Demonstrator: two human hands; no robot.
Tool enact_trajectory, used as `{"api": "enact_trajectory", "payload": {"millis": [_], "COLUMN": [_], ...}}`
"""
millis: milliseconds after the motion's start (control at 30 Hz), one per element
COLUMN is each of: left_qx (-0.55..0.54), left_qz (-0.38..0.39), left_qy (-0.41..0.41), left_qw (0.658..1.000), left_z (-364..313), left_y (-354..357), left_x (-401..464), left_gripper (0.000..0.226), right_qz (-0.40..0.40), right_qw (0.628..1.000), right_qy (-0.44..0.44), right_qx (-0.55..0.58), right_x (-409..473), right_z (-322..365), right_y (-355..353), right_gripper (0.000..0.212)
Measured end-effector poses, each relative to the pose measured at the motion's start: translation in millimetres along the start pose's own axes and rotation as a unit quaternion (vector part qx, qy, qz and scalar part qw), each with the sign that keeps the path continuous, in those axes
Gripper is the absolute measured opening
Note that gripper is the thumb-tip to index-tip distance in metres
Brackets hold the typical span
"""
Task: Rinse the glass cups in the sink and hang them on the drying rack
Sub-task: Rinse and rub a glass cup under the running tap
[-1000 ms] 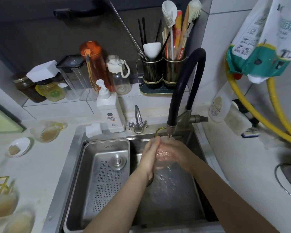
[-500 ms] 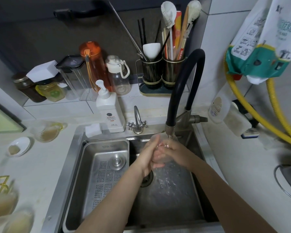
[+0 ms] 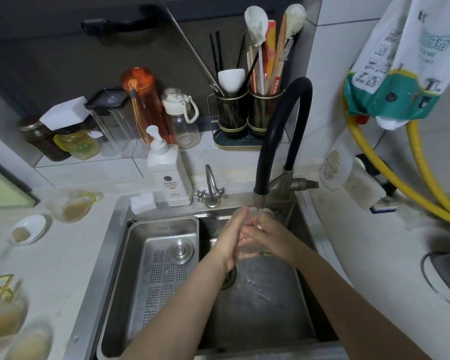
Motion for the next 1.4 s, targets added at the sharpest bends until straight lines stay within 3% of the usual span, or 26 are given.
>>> {"api": "enact_trajectory", "payload": {"millis": [133, 233, 300, 400, 467, 533, 600, 667, 767, 900, 967, 1067, 1200, 1333, 1400], "left_qx": [-0.027, -0.058, -0.081, -0.089, -0.091, -0.063, 0.02, 0.15, 0.181, 0.212, 0.26, 0.285, 0.27, 0.19, 0.161], "left_qz": [-0.044, -0.063, -0.074, -0.06, -0.041, -0.052, -0.116, -0.162, -0.064, 0.11, 0.122, 0.07, 0.031, 0.033, 0.054], "left_qy": [-0.092, -0.128, -0.143, -0.155, -0.152, -0.137, -0.066, 0.055, 0.173, 0.166, 0.185, 0.196, 0.202, 0.15, 0.133], "left_qw": [0.994, 0.988, 0.984, 0.982, 0.983, 0.987, 0.991, 0.974, 0.966, 0.957, 0.94, 0.936, 0.941, 0.97, 0.977], "left_z": [3.1, 7.9, 11.5, 19.8, 20.3, 14.5, 8.2, -2.7, -7.7, 0.9, 3.0, -1.1, -5.3, -2.3, -6.5], "left_y": [-4.4, -9.6, -12.5, -19.4, -19.8, -18.9, -19.8, -23.6, -19.3, -19.3, -22.7, -21.4, -10.0, -19.9, -25.2], "left_x": [-3.0, -8.4, -16.0, -22.4, -25.0, -26.0, -20.8, -17.6, -23.5, -40.4, -38.3, -25.2, -22.8, -27.8, -27.1], "left_gripper": [0.075, 0.081, 0.081, 0.085, 0.086, 0.083, 0.066, 0.043, 0.04, 0.081, 0.104, 0.121, 0.087, 0.08, 0.065], "right_qz": [-0.077, -0.155, -0.174, -0.065, 0.02, 0.028, -0.019, -0.073, -0.109, -0.037, -0.003, -0.013, -0.034, 0.007, 0.036], "right_qw": [0.979, 0.965, 0.965, 0.996, 0.997, 0.997, 0.998, 0.995, 0.988, 0.988, 0.99, 0.989, 0.985, 0.978, 0.97], "right_qy": [-0.001, -0.069, -0.071, 0.022, 0.065, 0.065, 0.059, 0.068, 0.113, 0.129, 0.108, 0.092, 0.101, 0.09, 0.083], "right_qx": [-0.186, -0.2, -0.181, -0.058, 0.035, 0.033, 0.016, 0.014, 0.011, 0.076, 0.093, 0.115, 0.134, 0.189, 0.225], "right_x": [-2.0, -7.6, -8.2, -7.8, -7.6, -6.9, -2.4, 0.5, -0.2, -8.3, -8.4, -5.9, -14.1, -21.1, -21.8], "right_z": [-13.4, -15.5, -18.6, -26.4, -30.0, -30.1, -30.2, -30.9, -35.1, -34.0, -27.6, -16.4, -20.2, -25.7, -27.8], "right_y": [0.9, -6.8, -10.2, -5.1, 2.9, 8.0, 7.4, 5.6, -0.6, -2.0, 3.4, 1.1, -13.1, -12.7, -10.4], "right_gripper": [0.018, 0.031, 0.043, 0.072, 0.089, 0.095, 0.086, 0.071, 0.071, 0.054, 0.06, 0.053, 0.046, 0.042, 0.035]}}
Point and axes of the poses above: each hand's wrist, its own x-axis towards the middle knuckle, its own y-axis out of the palm, z = x × y, the point moved 4 cm from there along x, towards the middle knuckle, and after that the axes turned 15 degrees about y, right-handed, at the moved point
